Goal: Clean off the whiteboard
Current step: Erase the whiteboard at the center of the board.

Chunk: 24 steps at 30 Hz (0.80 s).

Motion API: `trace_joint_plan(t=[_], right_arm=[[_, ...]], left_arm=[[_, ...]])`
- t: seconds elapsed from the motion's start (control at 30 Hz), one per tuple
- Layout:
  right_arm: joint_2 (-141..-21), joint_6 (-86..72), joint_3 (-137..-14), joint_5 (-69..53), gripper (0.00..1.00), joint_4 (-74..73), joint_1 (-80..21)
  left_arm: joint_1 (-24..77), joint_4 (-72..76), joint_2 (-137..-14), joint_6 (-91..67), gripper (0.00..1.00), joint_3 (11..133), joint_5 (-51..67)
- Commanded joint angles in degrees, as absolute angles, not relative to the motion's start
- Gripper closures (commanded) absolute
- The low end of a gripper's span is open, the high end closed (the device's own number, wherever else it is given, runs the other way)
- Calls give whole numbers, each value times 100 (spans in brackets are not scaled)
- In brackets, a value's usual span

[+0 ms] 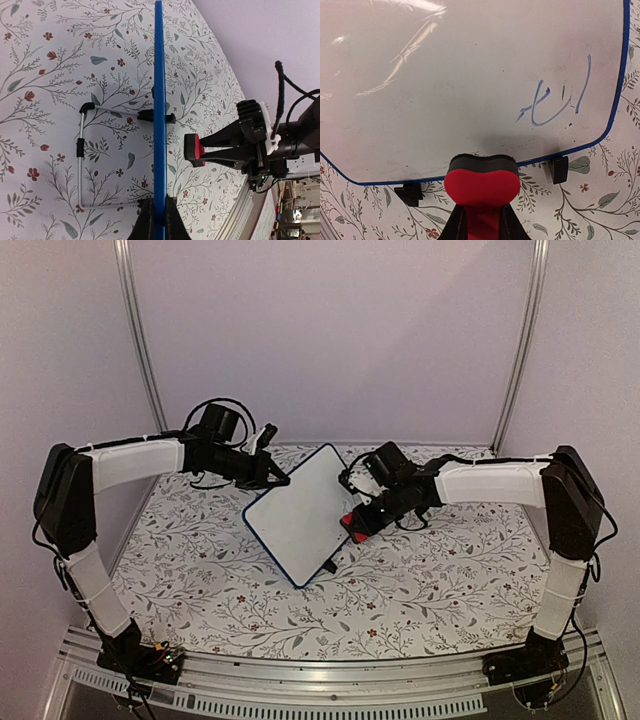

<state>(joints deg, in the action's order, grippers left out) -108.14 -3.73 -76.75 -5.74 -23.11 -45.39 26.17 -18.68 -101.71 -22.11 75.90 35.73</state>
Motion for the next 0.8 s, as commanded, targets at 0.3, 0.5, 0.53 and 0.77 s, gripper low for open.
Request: trace_joint_plan(t=[0.3, 0.5, 0.53, 0.77], right_arm=[[-10532, -483, -7693, -466, 97, -2149, -4577], [-10470, -514, -7633, -493, 97, -2073, -4577], [-10441, -538, -7547, -512, 96, -1970, -4572], [-10561, -533, -7712, -527, 97, -1887, -4571]], left_arm=[[2593, -1758, -9932, -2153, 99, 7515, 3712], [2588, -1754, -9954, -2166, 99, 7529, 3766], [2587, -1750, -9937, -2168, 99, 7540, 3797], [2590, -1736, -9963, -2166, 99, 7514, 3780]])
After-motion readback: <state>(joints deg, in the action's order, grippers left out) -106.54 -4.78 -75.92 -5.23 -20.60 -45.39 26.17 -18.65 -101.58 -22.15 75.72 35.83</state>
